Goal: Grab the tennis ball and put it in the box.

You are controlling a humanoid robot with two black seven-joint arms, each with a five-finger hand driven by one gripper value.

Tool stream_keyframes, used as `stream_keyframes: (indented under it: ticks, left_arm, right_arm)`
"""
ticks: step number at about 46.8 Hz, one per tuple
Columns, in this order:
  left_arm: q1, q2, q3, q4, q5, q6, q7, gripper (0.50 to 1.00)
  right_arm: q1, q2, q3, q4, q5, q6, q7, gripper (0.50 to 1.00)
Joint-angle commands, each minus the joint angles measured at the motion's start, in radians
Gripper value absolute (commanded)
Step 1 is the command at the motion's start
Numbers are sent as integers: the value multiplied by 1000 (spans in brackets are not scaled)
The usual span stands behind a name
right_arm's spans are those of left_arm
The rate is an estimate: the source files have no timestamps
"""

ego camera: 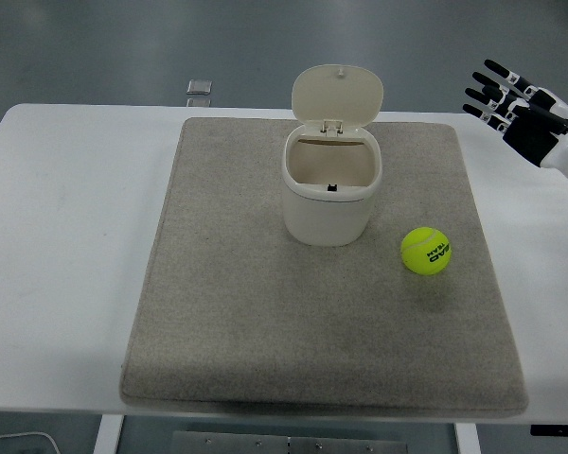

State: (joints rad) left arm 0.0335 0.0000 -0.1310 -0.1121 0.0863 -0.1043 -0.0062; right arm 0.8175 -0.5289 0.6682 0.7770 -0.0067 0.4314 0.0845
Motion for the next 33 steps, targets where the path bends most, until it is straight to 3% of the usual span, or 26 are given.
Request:
stream_keyframes:
  ticks: [1, 14, 33]
  left_arm:
    - [0, 0, -1, 0, 0, 0, 0, 992]
    - [0, 0, -1, 0, 1, 0, 0, 992]
    - [0, 0, -1, 0, 1, 0, 0, 992]
  right_arm:
    - [-1, -13, -1, 1, -1, 7, 0, 913]
    - [2, -57, -2, 10, -13, 63, -2, 913]
    - [8, -112, -1, 21, -183, 107, 0, 913]
